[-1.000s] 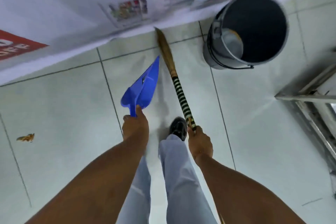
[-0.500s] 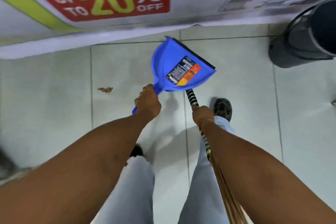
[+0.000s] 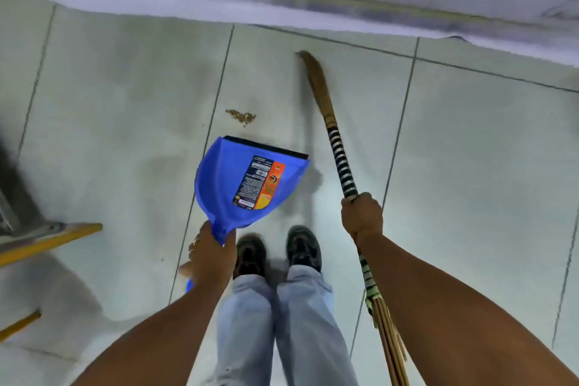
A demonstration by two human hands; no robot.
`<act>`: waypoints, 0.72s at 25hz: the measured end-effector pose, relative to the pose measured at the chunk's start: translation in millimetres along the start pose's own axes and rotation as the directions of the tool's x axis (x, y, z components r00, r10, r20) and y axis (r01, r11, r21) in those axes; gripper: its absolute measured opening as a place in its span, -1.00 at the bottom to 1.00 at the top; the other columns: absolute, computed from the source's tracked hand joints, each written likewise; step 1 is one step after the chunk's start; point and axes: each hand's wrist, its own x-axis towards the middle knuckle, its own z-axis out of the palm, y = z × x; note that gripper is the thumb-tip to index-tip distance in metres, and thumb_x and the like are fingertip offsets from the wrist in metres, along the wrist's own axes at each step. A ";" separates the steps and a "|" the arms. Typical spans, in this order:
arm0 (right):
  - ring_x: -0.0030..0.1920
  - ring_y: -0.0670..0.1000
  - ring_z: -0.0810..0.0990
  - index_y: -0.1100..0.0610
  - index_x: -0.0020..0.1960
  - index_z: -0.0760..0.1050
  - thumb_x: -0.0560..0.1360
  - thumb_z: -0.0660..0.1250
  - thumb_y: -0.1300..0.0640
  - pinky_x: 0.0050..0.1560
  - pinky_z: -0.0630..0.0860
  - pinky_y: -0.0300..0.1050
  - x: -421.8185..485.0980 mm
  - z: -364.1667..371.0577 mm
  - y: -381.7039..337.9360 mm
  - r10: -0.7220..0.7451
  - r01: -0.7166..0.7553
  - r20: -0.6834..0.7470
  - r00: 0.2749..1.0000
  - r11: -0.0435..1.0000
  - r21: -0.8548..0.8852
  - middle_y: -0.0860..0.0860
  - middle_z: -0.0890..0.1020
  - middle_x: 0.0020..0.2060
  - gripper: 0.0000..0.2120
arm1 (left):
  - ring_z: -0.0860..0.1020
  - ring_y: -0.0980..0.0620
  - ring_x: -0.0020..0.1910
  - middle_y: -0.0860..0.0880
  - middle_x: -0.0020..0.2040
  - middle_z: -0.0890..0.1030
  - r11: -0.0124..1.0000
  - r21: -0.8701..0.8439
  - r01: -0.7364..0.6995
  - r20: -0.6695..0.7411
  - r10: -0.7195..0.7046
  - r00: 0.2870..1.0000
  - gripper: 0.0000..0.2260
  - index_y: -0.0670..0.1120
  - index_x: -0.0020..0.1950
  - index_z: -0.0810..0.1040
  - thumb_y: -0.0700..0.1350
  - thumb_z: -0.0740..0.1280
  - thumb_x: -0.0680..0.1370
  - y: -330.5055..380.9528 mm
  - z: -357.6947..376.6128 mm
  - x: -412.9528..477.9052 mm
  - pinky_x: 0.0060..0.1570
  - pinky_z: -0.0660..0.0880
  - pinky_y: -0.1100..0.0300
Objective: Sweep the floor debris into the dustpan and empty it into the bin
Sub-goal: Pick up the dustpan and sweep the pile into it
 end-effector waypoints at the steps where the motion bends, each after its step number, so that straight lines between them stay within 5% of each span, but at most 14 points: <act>1: 0.16 0.24 0.55 0.31 0.24 0.40 0.57 0.22 0.16 0.09 0.48 0.00 9.2 20.0 3.3 -0.021 0.021 0.019 1.000 0.999 -0.028 0.24 0.56 0.17 -0.69 | 0.43 -0.26 0.21 -0.22 0.20 0.52 0.999 0.012 0.046 -0.005 -0.046 0.999 -0.63 -0.13 0.26 0.37 0.00 0.28 0.52 -8.2 15.4 18.7 0.19 0.30 -0.19; 4: 0.13 0.21 0.55 0.09 0.48 0.15 0.56 0.15 0.23 0.09 0.46 0.02 31.0 77.1 22.4 -0.091 0.108 0.112 0.990 0.982 -0.157 0.18 0.49 0.22 -0.50 | 0.33 -0.32 0.29 -0.34 0.31 0.36 0.988 0.051 0.149 -0.003 -0.149 0.989 -0.53 -0.29 0.33 0.25 -0.05 0.26 0.54 -23.4 58.1 75.3 0.24 0.29 -0.25; 7: 0.08 0.20 0.56 -0.09 0.55 -0.11 0.60 0.11 0.10 0.04 0.46 0.02 53.9 119.0 42.0 -0.066 0.110 0.155 0.986 0.948 -0.300 0.16 0.43 0.22 -0.39 | 0.34 -0.32 0.29 -0.32 0.32 0.36 0.989 0.073 0.130 0.003 -0.130 0.991 -0.55 -0.24 0.36 0.24 -0.07 0.24 0.55 -36.3 87.9 122.6 0.24 0.32 -0.22; 9: 0.05 0.21 0.58 -0.06 0.52 0.01 0.60 0.11 0.02 0.00 0.49 0.03 68.6 136.1 48.6 -0.047 0.081 0.105 0.993 0.934 -0.348 0.16 0.51 0.15 -0.47 | 0.39 -0.29 0.27 -0.28 0.29 0.43 0.994 0.090 0.059 -0.009 -0.058 0.998 -0.54 -0.19 0.40 0.21 -0.09 0.23 0.56 -44.5 99.1 147.4 0.24 0.32 -0.19; 12: 0.02 0.22 0.58 0.13 0.33 0.25 0.58 0.11 0.15 -0.03 0.51 0.04 93.2 152.2 44.3 -0.089 0.088 0.018 0.996 0.894 -0.439 0.17 0.55 0.08 -0.67 | 0.41 -0.27 0.24 -0.24 0.28 0.45 0.986 0.167 -0.004 -0.020 0.008 1.000 -0.47 -0.13 0.47 0.09 -0.12 0.23 0.55 -55.2 103.7 186.9 0.24 0.29 -0.17; 18: 0.06 0.22 0.53 0.17 0.26 0.29 0.50 0.13 0.31 -0.10 0.46 0.03 139.5 156.3 25.9 -0.189 0.134 -0.031 0.981 0.791 -0.597 0.16 0.54 0.07 -0.67 | 0.47 -0.39 0.05 -0.33 0.17 0.47 0.945 0.295 -0.139 -0.045 0.159 0.986 -0.40 -0.16 0.49 0.05 -0.27 0.25 0.51 -76.7 97.0 260.4 0.02 0.41 -0.24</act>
